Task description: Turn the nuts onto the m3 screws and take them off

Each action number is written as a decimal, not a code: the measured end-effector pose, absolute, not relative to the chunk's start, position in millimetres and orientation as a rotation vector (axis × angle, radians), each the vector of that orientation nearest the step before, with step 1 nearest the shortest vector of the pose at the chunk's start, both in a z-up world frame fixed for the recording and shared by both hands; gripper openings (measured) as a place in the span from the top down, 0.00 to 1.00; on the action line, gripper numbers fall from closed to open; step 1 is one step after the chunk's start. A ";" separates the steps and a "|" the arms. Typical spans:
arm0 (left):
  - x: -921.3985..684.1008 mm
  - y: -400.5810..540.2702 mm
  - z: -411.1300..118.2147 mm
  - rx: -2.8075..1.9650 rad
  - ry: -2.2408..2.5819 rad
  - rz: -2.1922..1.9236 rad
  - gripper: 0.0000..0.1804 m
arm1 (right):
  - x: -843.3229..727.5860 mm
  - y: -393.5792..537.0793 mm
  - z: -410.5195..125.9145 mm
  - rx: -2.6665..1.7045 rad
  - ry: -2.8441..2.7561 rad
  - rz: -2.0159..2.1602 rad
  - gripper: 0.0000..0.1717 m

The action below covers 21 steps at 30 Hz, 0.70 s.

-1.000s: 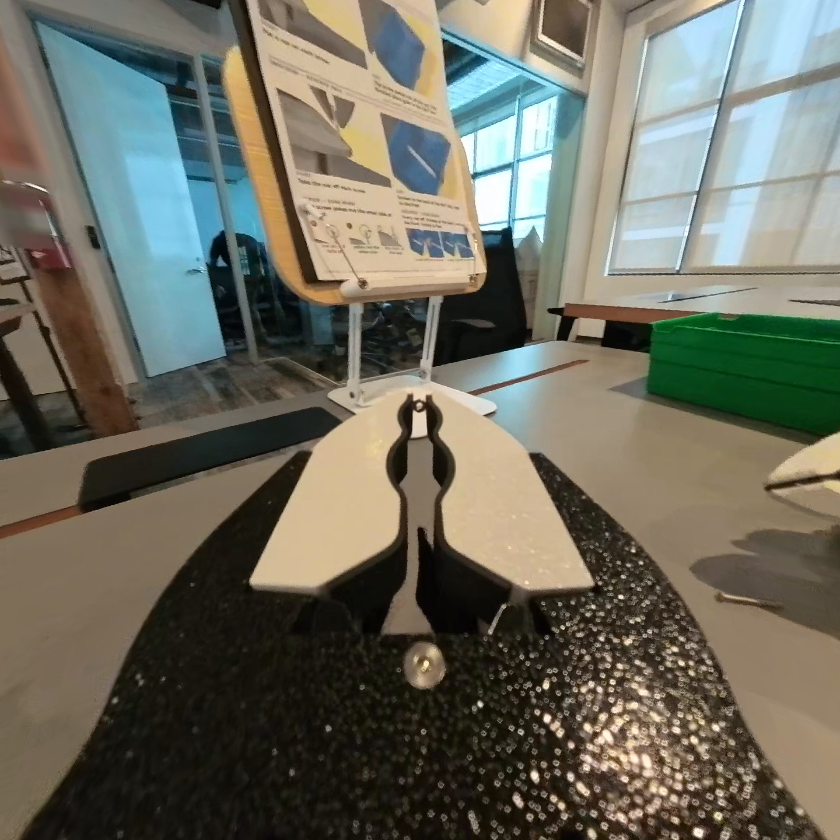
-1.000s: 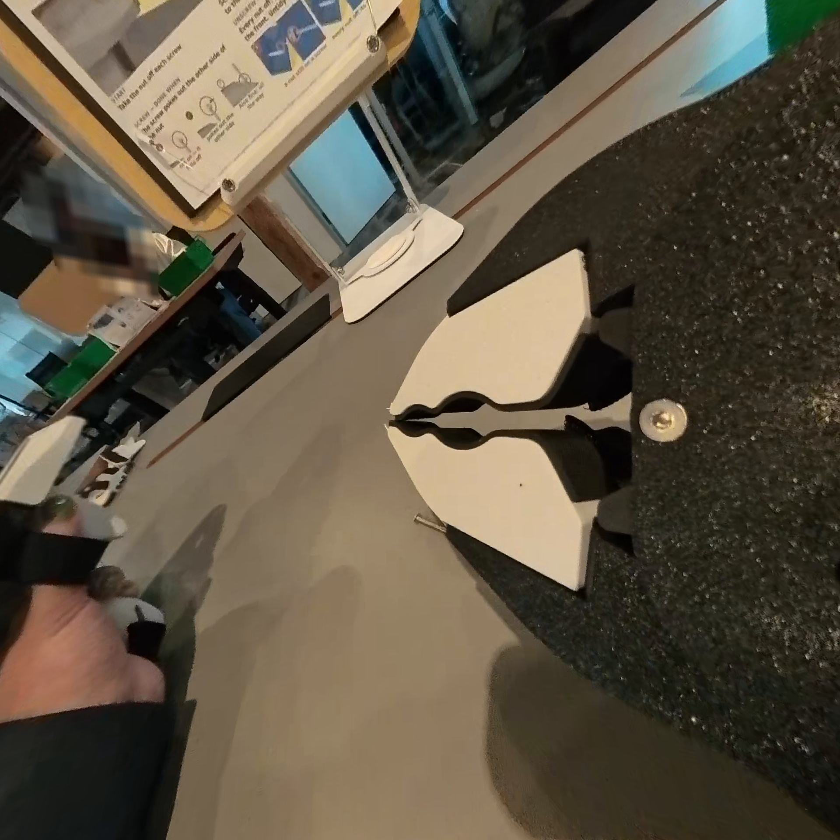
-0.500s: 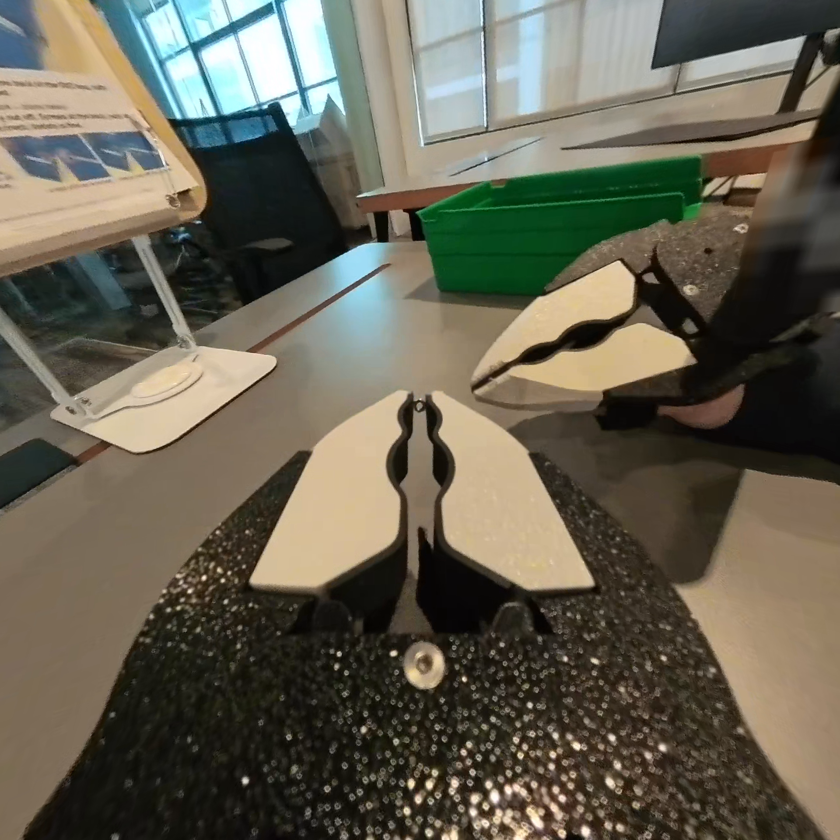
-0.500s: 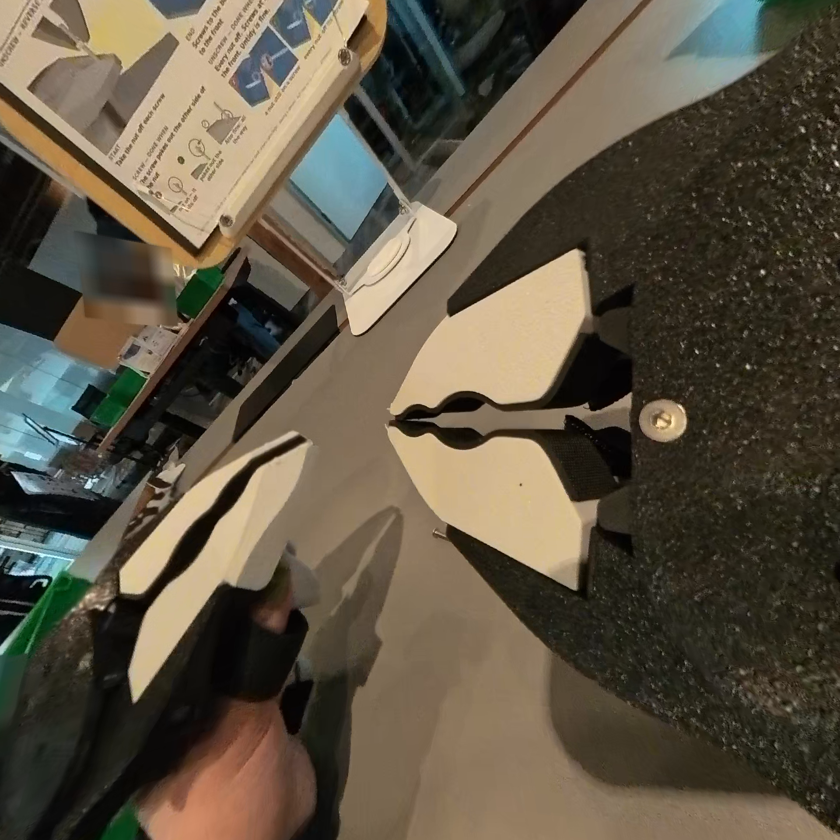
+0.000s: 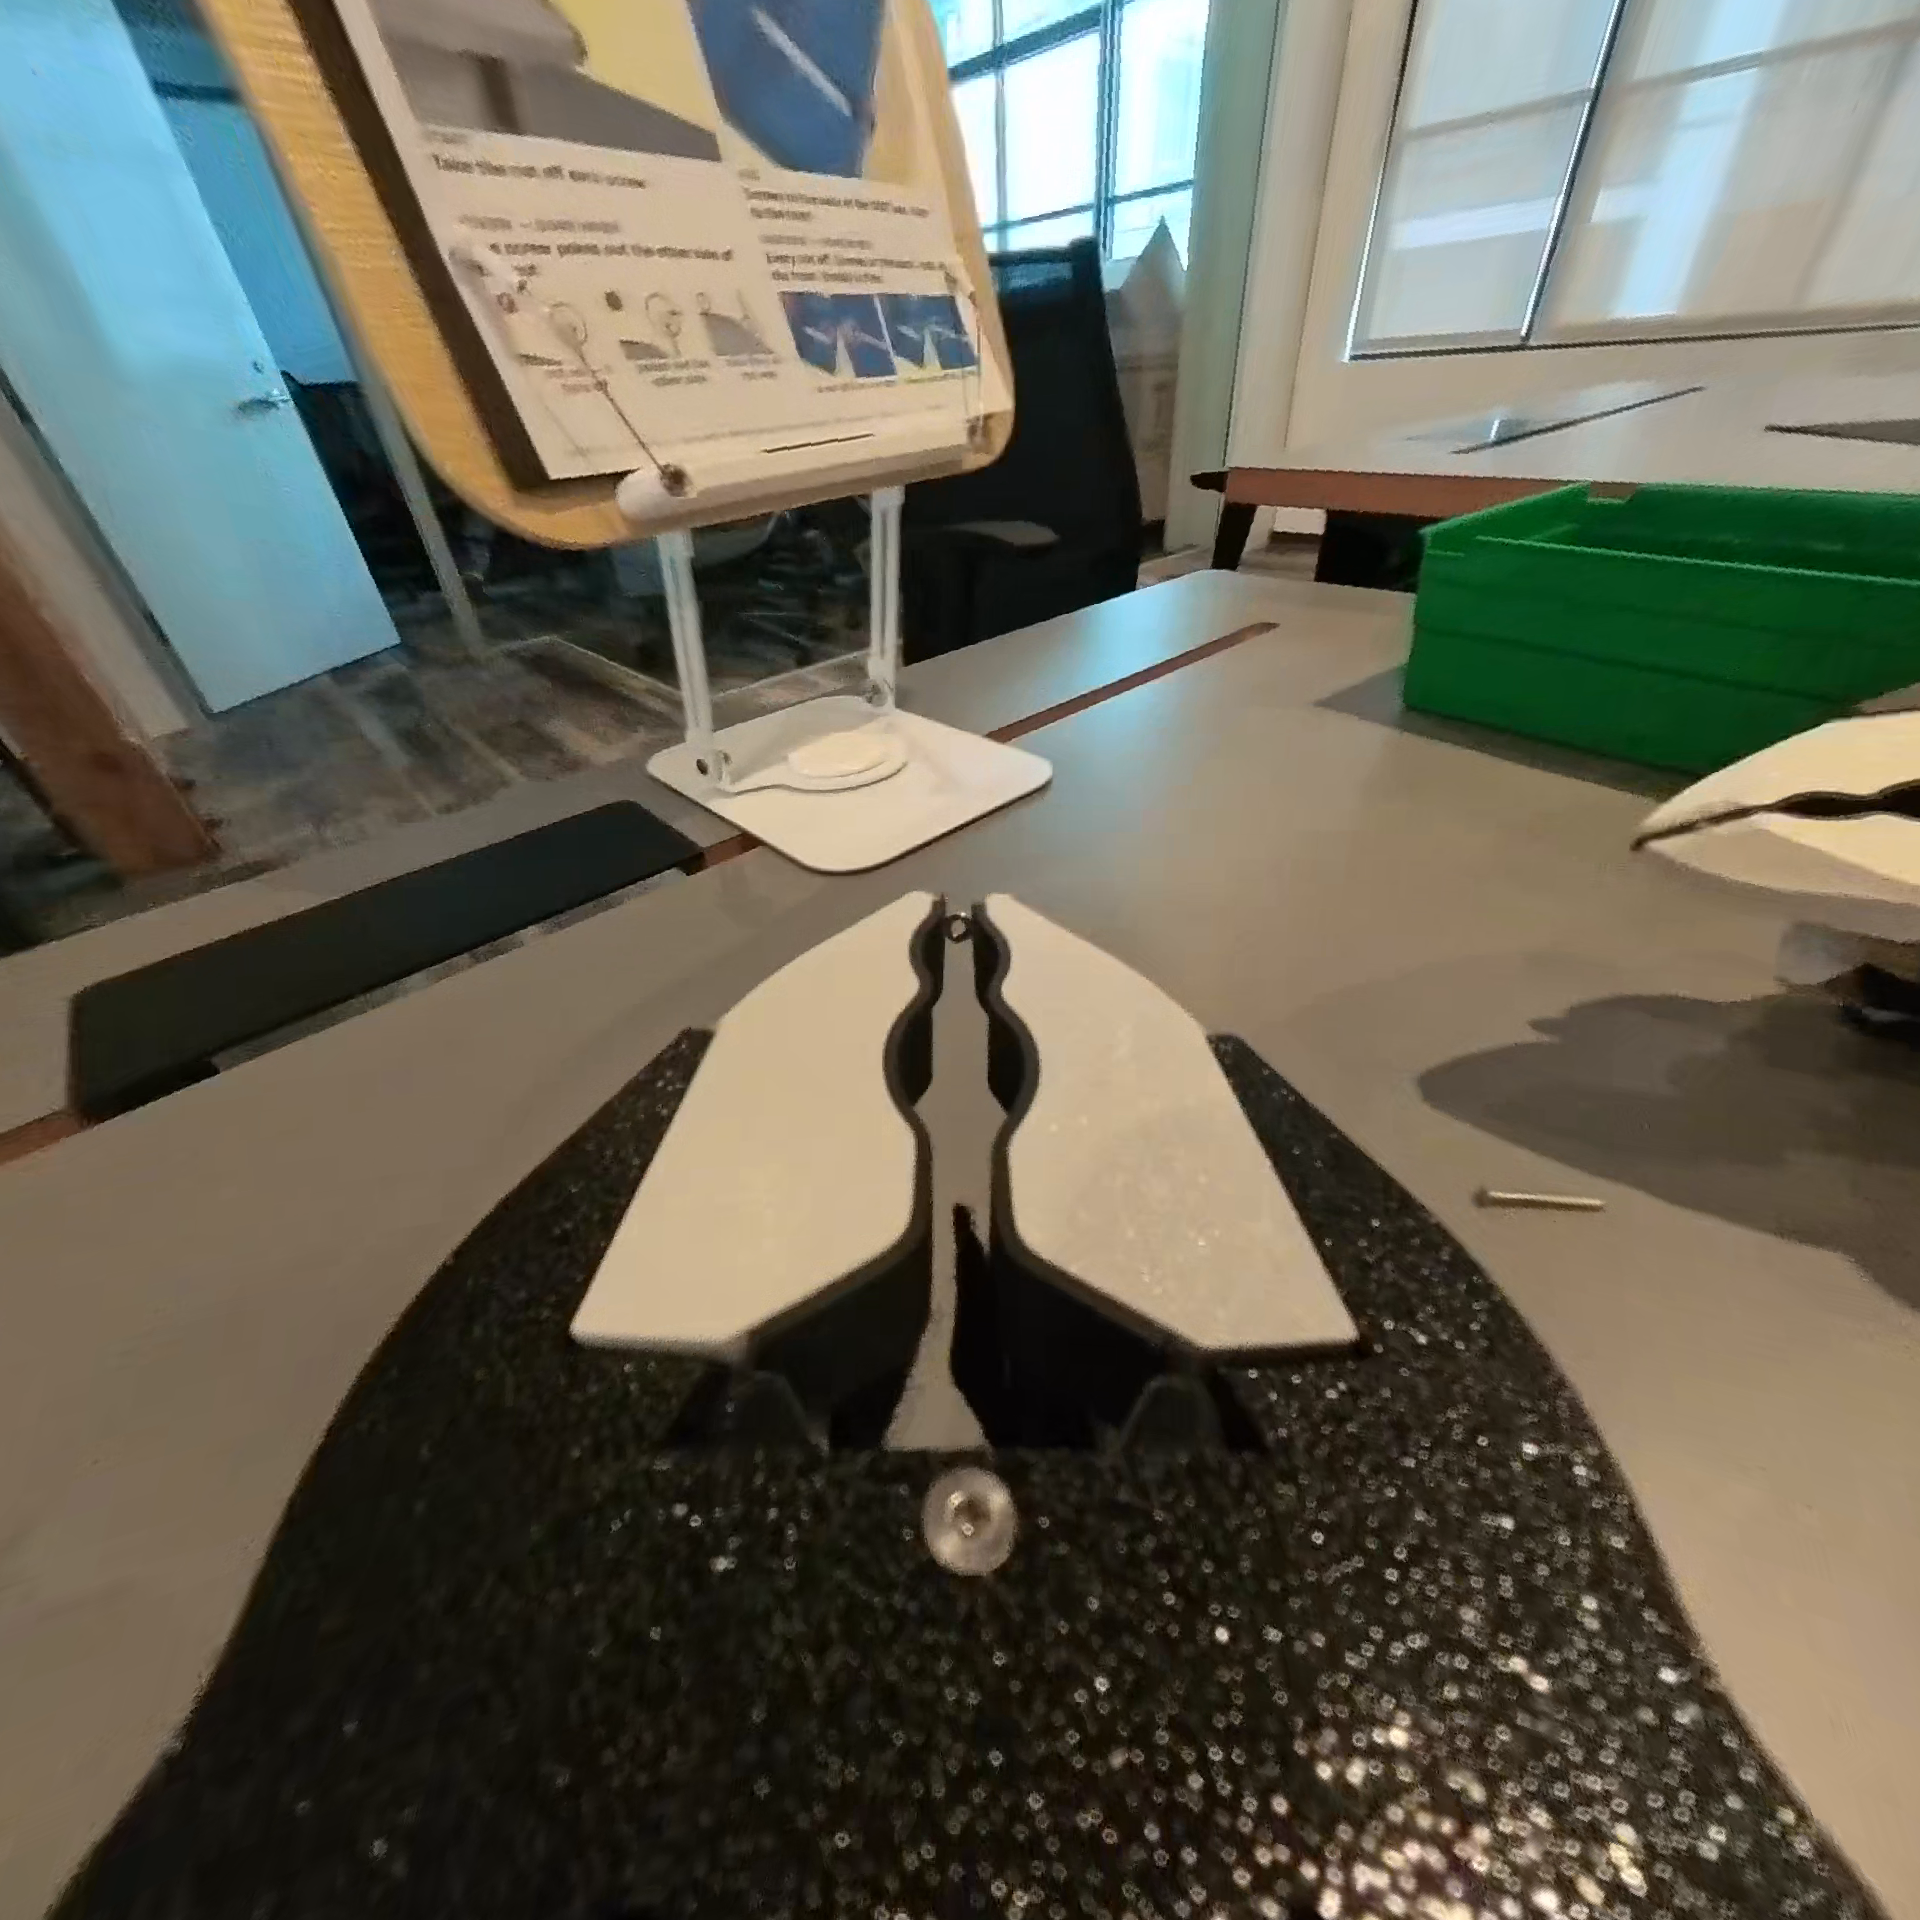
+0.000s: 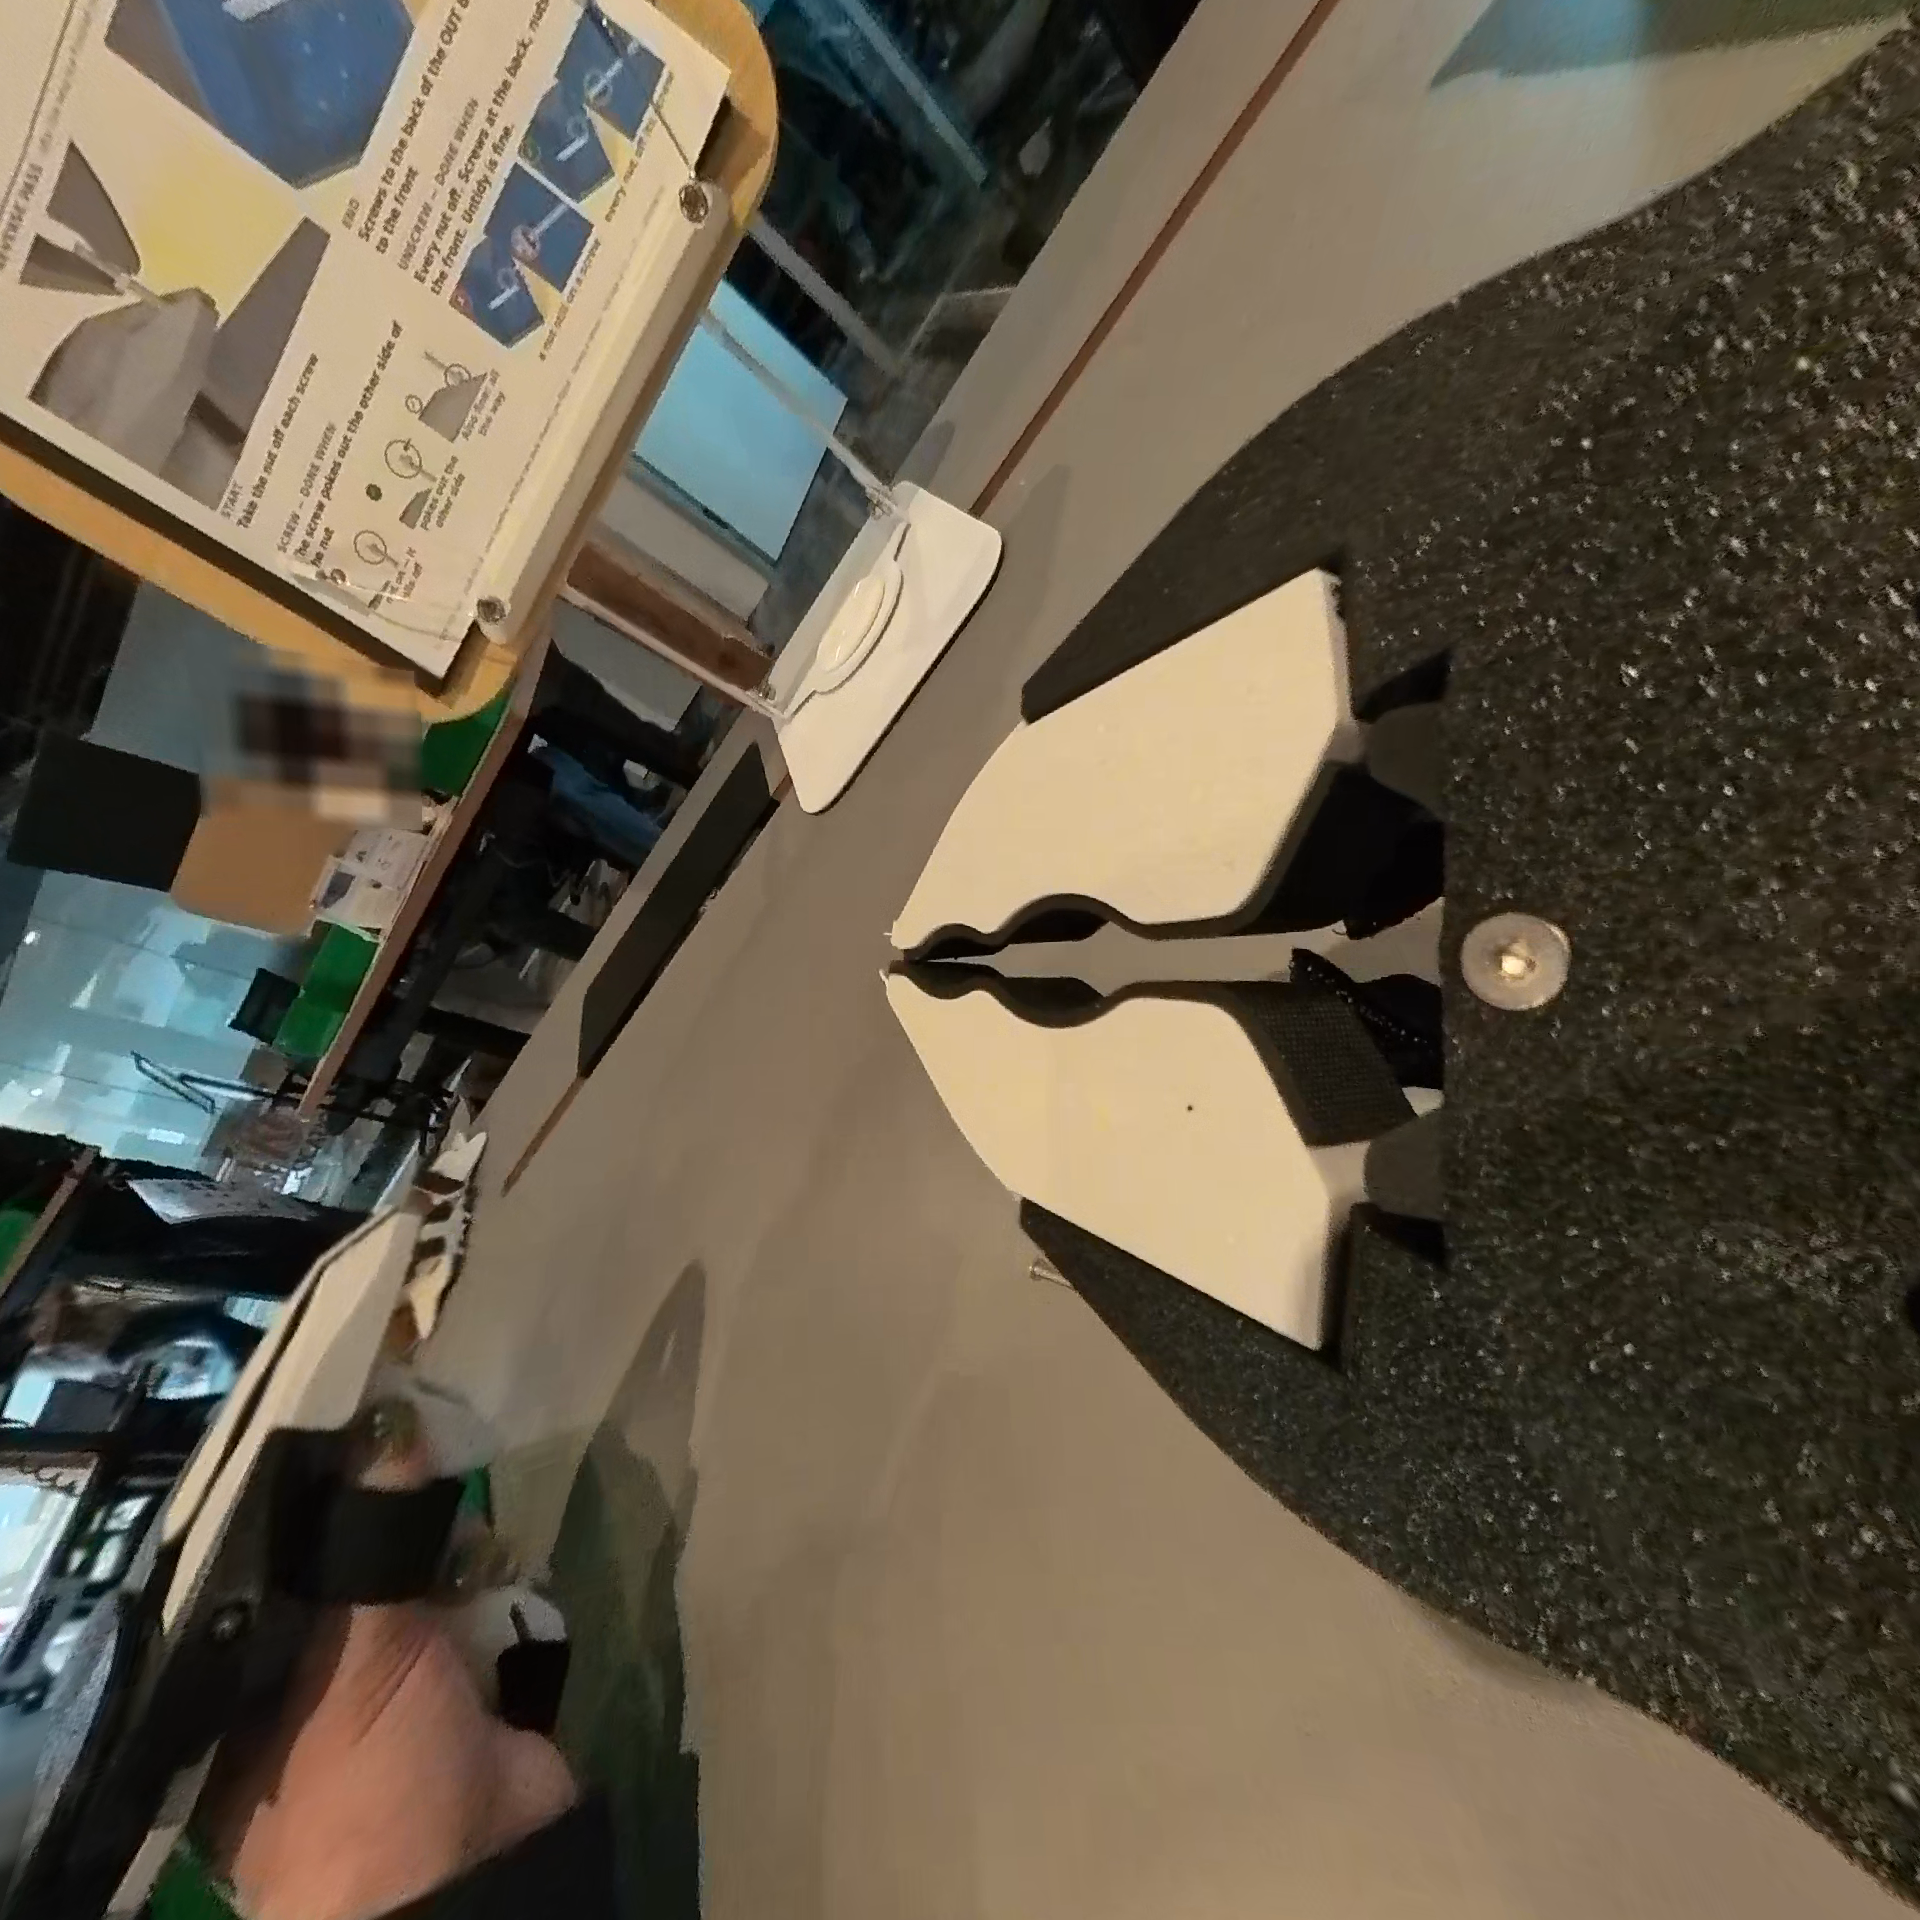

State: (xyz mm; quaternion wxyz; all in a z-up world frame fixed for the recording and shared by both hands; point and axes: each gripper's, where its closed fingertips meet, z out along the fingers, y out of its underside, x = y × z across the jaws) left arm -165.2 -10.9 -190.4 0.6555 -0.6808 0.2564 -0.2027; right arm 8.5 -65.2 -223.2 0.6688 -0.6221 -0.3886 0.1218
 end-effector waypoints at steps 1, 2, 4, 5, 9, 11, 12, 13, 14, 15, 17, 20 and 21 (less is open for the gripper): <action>-167.9 -11.1 -190.9 -1.550 0.595 -0.464 0.98 | 9.4 -64.6 -222.6 -1.404 -0.866 0.284 1.00; -167.0 -13.0 -191.2 -1.548 0.625 -0.481 0.98 | 10.6 -64.1 -221.8 -1.406 -0.856 0.292 1.00; -155.2 -22.3 -191.3 -1.514 0.738 -0.551 0.98 | 12.5 -63.8 -219.9 -1.404 -0.837 0.310 1.00; -150.5 -25.7 -193.2 -1.508 0.783 -0.568 0.98 | 13.3 -63.6 -219.1 -1.403 -0.829 0.320 1.00; -138.6 -33.8 -203.3 -1.488 0.923 -0.583 0.82 | 15.7 -63.2 -217.4 -1.405 -0.806 0.354 1.00; -136.1 -35.0 -208.7 -1.512 0.954 -0.590 0.78 | 16.4 -63.2 -216.6 -1.403 -0.799 0.366 1.00; -135.5 -35.1 -210.1 -1.516 0.957 -0.593 0.76 | 16.7 -63.2 -216.2 -1.403 -0.796 0.372 1.00; -134.6 -36.1 -210.7 -1.512 0.962 -0.602 0.75 | 16.8 -63.3 -216.0 -1.402 -0.794 0.377 1.00; -133.6 -37.0 -211.6 -1.511 0.969 -0.612 0.74 | 16.9 -63.5 -215.7 -1.402 -0.793 0.381 1.00; -133.5 -36.7 -213.1 -1.519 0.972 -0.613 0.73 | 16.9 -63.6 -215.5 -1.401 -0.792 0.384 1.00; -134.6 -35.1 -215.7 -1.536 0.969 -0.609 0.73 | 17.1 -63.8 -215.3 -1.401 -0.791 0.388 1.00; -135.4 -32.8 -216.6 -1.544 0.936 -0.623 0.76 | 18.0 -63.1 -215.9 -1.409 -0.787 0.392 1.00; -134.4 -32.7 -218.5 -1.555 0.931 -0.635 0.77 | 18.5 -62.3 -216.6 -1.415 -0.784 0.392 1.00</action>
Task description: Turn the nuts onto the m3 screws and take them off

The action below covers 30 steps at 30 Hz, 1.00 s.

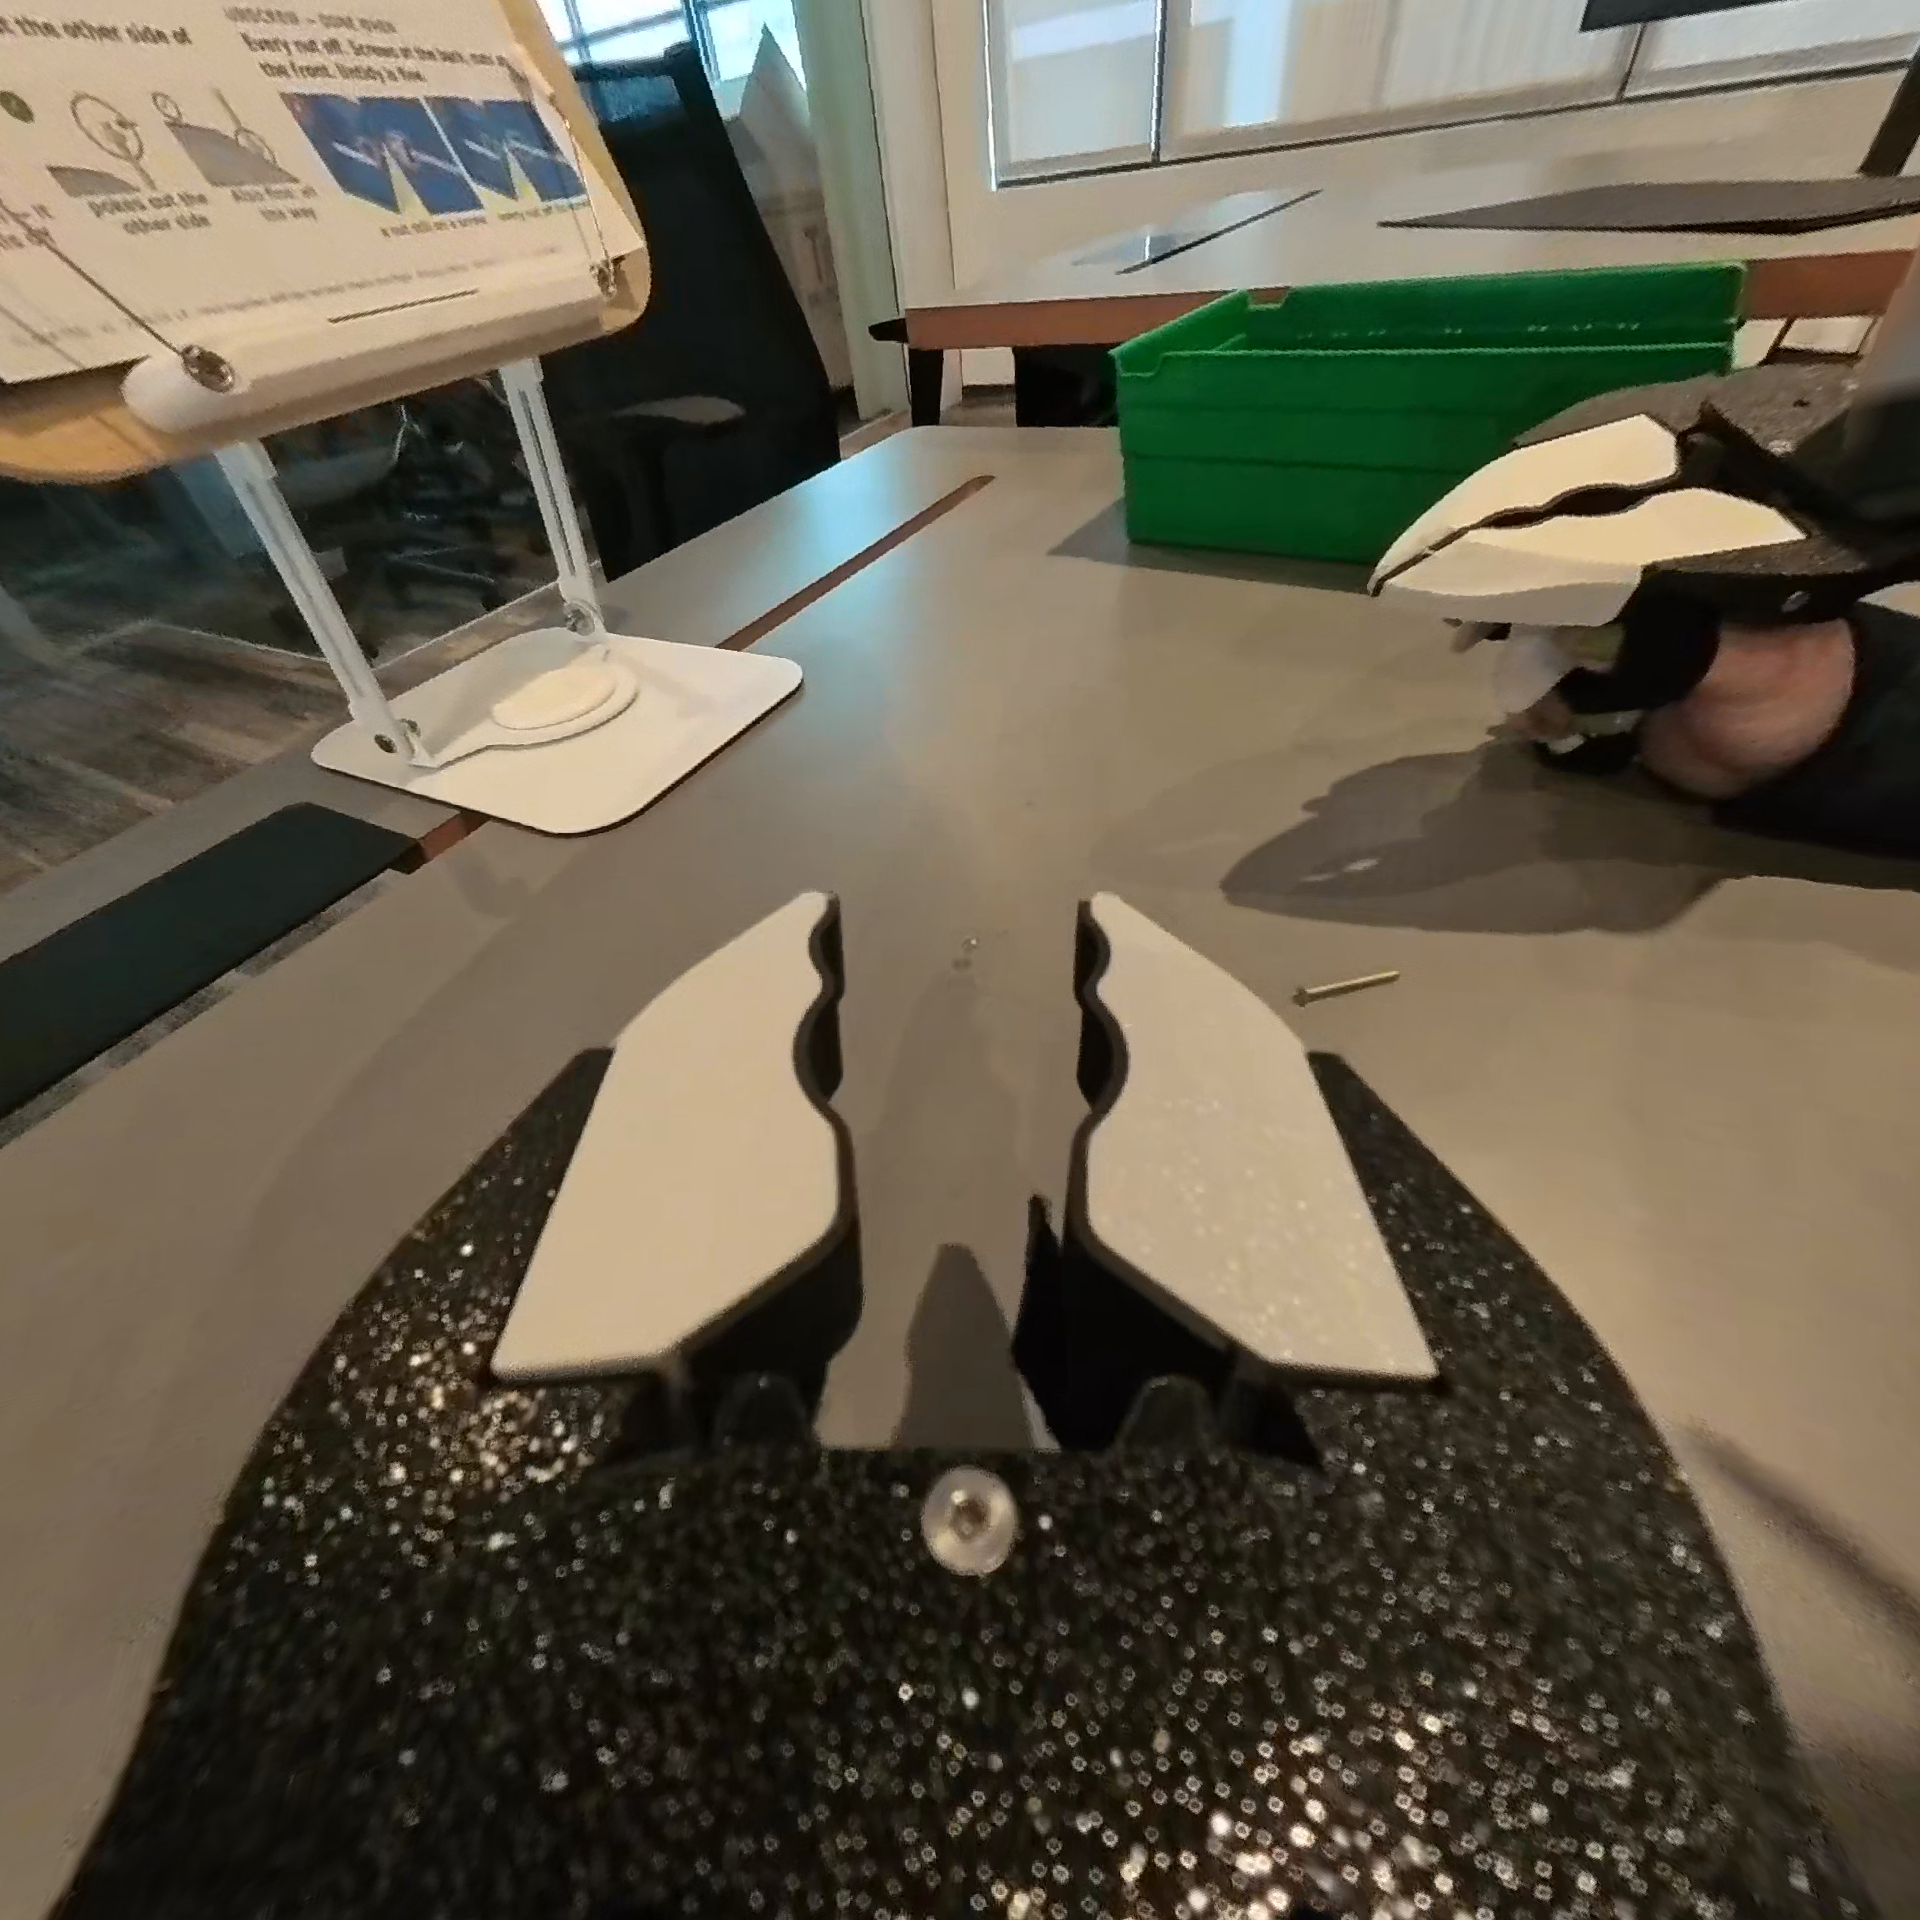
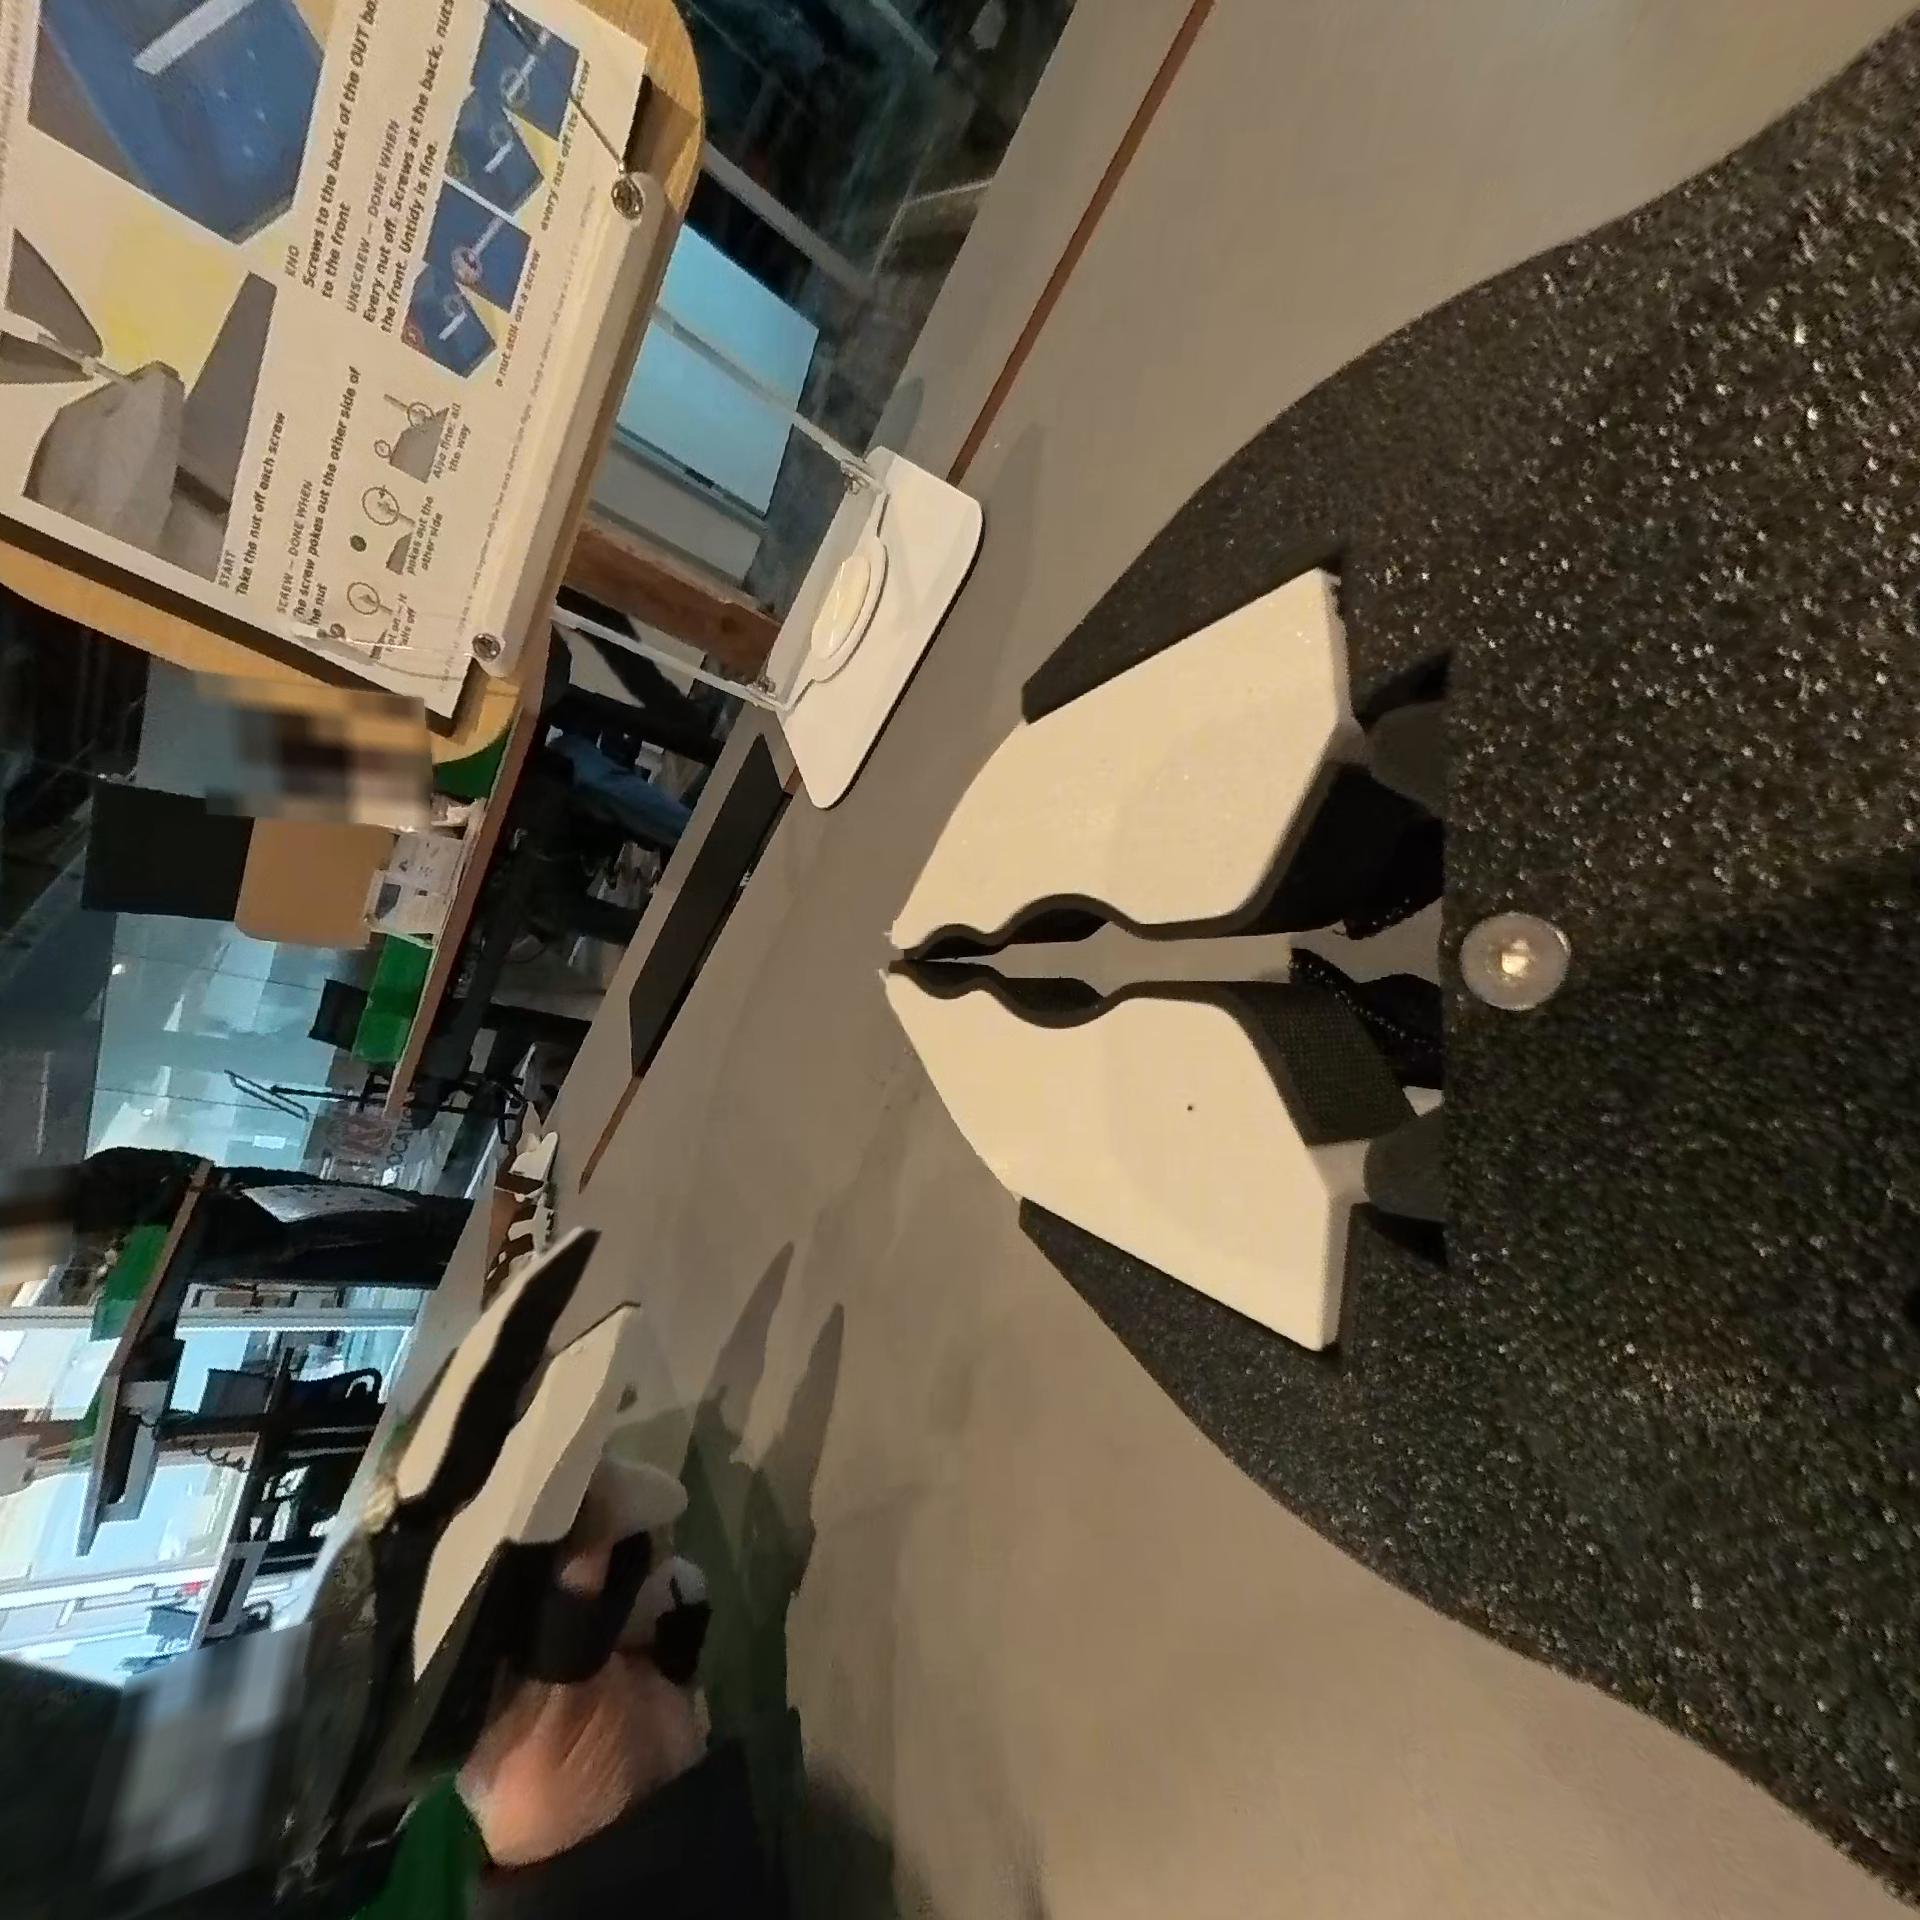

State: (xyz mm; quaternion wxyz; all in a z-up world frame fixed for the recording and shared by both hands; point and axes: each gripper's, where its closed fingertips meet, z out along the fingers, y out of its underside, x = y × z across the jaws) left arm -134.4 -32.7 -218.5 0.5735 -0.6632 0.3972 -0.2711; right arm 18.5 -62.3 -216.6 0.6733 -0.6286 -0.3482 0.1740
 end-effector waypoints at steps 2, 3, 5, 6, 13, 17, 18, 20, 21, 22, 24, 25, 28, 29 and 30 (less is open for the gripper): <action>-128.2 -35.7 -225.7 -1.596 0.941 -0.693 0.82 | 18.1 -60.4 -220.5 -1.442 -0.790 0.393 1.00; -123.0 -38.7 -229.9 -1.621 0.954 -0.736 0.85 | 15.6 -60.8 -224.1 -1.467 -0.810 0.403 1.00; -111.3 -46.1 -237.4 -1.665 0.982 -0.832 0.88 | 5.5 -64.7 -240.1 -1.580 -0.897 0.458 1.00; -105.4 -49.9 -240.9 -1.686 0.996 -0.878 0.89 | -1.3 -68.3 -250.2 -1.659 -0.938 0.511 1.00; -82.2 -66.9 -257.0 -1.748 1.089 -0.995 0.91 | -30.2 -95.1 -307.2 -2.114 -1.108 0.694 0.86; -77.0 -72.2 -259.2 -1.729 1.161 -0.936 0.92 | -36.0 -97.1 -310.2 -2.128 -1.150 0.572 0.94; -75.8 -73.7 -260.1 -1.725 1.184 -0.920 0.92 | -36.1 -96.8 -310.8 -2.115 -1.186 0.522 0.96; -72.8 -78.3 -260.7 -1.701 1.240 -0.899 0.90 | -36.8 -97.0 -311.0 -2.092 -1.256 0.471 0.99; -71.1 -80.9 -260.6 -1.684 1.269 -0.886 0.89 | -36.7 -97.1 -310.6 -2.076 -1.293 0.459 0.99; -68.8 -83.9 -260.6 -1.664 1.304 -0.868 0.87 | -38.0 -98.4 -308.9 -2.041 -1.341 0.464 0.99; -64.1 -89.6 -263.3 -1.632 1.386 -0.795 0.82 | -39.3 -97.5 -301.5 -1.956 -1.412 0.433 0.99; -61.4 -92.1 -265.6 -1.618 1.430 -0.743 0.81 | -41.8 -99.7 -296.2 -1.899 -1.467 0.430 0.99; -52.5 -100.4 -275.3 -1.573 1.561 -0.588 0.80 | -46.5 -101.5 -284.4 -1.787 -1.593 0.348 0.99; -49.8 -102.7 -279.3 -1.566 1.599 -0.542 0.81 | -49.3 -103.3 -281.2 -1.754 -1.629 0.336 0.99; -47.9 -104.1 -283.9 -1.564 1.633 -0.495 0.82 | -51.9 -104.4 -278.0 -1.727 -1.656 0.321 0.99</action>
